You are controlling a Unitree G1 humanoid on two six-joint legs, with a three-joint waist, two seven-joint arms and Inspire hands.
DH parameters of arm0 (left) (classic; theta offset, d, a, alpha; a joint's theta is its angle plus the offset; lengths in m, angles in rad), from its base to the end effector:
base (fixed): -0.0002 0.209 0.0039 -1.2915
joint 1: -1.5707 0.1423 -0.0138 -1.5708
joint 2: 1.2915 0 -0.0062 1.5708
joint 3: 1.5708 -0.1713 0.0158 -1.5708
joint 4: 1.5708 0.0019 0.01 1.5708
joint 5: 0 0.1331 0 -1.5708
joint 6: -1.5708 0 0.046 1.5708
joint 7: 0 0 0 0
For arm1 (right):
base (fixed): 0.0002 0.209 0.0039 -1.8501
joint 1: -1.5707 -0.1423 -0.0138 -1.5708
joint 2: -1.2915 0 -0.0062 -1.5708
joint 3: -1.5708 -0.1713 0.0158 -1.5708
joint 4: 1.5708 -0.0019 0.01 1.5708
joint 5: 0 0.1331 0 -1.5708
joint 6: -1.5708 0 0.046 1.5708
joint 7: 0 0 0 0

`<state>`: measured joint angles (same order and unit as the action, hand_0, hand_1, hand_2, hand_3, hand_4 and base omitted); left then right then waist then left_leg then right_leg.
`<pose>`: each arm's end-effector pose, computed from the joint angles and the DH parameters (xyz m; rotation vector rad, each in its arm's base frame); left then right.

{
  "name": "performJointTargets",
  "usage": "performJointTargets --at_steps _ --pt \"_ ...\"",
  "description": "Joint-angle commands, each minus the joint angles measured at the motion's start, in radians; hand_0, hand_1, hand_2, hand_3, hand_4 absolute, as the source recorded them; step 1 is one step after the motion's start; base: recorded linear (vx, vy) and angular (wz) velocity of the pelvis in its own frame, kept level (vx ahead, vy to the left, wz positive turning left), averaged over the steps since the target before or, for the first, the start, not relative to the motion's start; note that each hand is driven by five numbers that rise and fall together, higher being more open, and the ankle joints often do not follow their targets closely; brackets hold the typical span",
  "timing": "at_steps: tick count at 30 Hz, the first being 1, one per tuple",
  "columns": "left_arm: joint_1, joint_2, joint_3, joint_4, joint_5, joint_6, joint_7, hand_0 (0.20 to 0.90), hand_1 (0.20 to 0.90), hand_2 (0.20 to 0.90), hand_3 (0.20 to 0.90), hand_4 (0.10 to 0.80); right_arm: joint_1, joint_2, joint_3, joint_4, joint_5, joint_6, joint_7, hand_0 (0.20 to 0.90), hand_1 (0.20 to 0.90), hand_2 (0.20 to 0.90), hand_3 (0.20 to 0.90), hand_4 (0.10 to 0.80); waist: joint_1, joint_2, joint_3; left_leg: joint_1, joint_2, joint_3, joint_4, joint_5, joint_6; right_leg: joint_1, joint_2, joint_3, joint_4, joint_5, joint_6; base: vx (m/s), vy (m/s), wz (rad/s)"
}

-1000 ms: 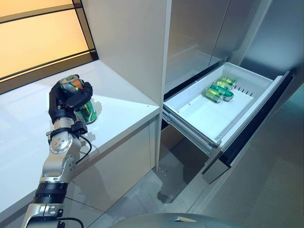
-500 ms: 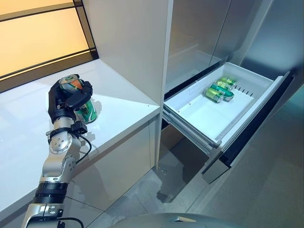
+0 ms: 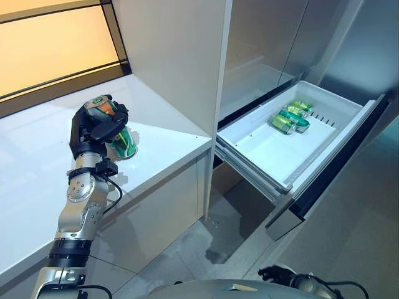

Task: Put drinks into fridge and close the fridge

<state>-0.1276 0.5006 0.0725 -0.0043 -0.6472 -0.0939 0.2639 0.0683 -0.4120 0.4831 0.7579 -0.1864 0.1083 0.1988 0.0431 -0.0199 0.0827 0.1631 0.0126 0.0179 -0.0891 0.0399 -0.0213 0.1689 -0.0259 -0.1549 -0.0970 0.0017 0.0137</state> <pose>0.2193 0.2401 0.1166 -0.1830 -0.2352 0.2833 0.1028 -0.2151 -0.0735 -0.6550 1.0564 0.5271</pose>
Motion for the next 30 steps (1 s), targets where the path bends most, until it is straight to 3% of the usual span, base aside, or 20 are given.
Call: performJointTargets --at_steps 1,3,8,13,24,27,30 --pt "-0.203 0.049 -0.038 -0.144 0.019 -0.223 -0.088 0.300 0.300 0.300 0.200 0.100 -0.121 0.059 0.044 -0.080 0.023 -0.212 0.030 0.900 0.900 0.900 0.900 0.800 -0.002 0.015 -0.040 -0.021 -0.042 -0.089 0.002 -0.092 0.003 0.003 -0.013 -0.007 0.016 -0.040 0.058 0.000 0.000 0.00" --pt "-0.222 0.046 -0.057 -0.137 0.012 -0.235 -0.100 0.300 0.300 0.300 0.200 0.100 -0.145 0.093 0.066 -0.043 0.017 -0.300 0.009 0.900 0.900 0.900 0.900 0.800 0.005 0.023 -0.041 -0.021 -0.045 -0.087 0.002 -0.094 0.007 0.003 -0.016 -0.010 0.014 -0.043 0.059 -0.017 0.044 0.03" --pt "-0.235 0.063 -0.095 -0.182 0.010 -0.230 -0.083 0.300 0.300 0.300 0.200 0.100 -0.159 0.080 0.142 -0.353 0.101 -0.178 0.081 0.900 0.900 0.900 0.900 0.800 0.012 0.023 -0.040 -0.023 -0.048 -0.087 0.002 -0.094 0.007 0.006 -0.021 -0.018 0.012 -0.044 0.063 -0.015 0.017 0.12" --pt "-0.205 0.058 -0.111 -0.216 0.005 -0.278 -0.103 0.300 0.300 0.300 0.200 0.100 -0.195 0.042 0.150 -0.576 0.210 -0.179 0.220 0.900 0.900 0.900 0.900 0.800 0.016 0.016 -0.028 -0.020 -0.048 -0.092 0.002 -0.087 0.005 0.008 -0.022 -0.019 0.014 -0.039 0.063 -0.005 0.000 0.02" --pt "-0.144 0.051 -0.072 -0.325 -0.021 -0.390 -0.275 0.300 0.300 0.300 0.200 0.100 -0.238 -0.060 -0.064 -0.901 0.631 -0.125 0.686 0.900 0.900 0.900 0.900 0.800 0.010 -0.006 -0.034 -0.020 -0.047 -0.082 0.002 -0.083 0.006 0.004 -0.022 -0.016 0.016 -0.030 0.067 0.000 0.000 0.00" --pt "-0.130 0.054 -0.048 -0.342 -0.039 -0.410 -0.322 0.300 0.300 0.300 0.200 0.100 -0.240 -0.080 -0.132 -0.952 0.723 -0.129 0.716 0.900 0.900 0.900 0.900 0.800 0.008 -0.011 -0.041 -0.020 -0.047 -0.077 0.002 -0.085 0.006 0.004 -0.022 -0.016 0.015 -0.028 0.069 0.000 0.000 0.00" --pt "-0.121 0.065 -0.022 -0.354 -0.034 -0.430 -0.347 0.300 0.300 0.300 0.200 0.100 -0.246 -0.102 -0.227 -0.991 0.829 -0.144 0.645 0.900 0.900 0.900 0.900 0.800 0.002 -0.012 -0.047 -0.021 -0.046 -0.072 0.002 -0.086 0.006 -0.001 -0.023 -0.015 0.014 -0.025 0.069 -0.016 0.002 0.00"
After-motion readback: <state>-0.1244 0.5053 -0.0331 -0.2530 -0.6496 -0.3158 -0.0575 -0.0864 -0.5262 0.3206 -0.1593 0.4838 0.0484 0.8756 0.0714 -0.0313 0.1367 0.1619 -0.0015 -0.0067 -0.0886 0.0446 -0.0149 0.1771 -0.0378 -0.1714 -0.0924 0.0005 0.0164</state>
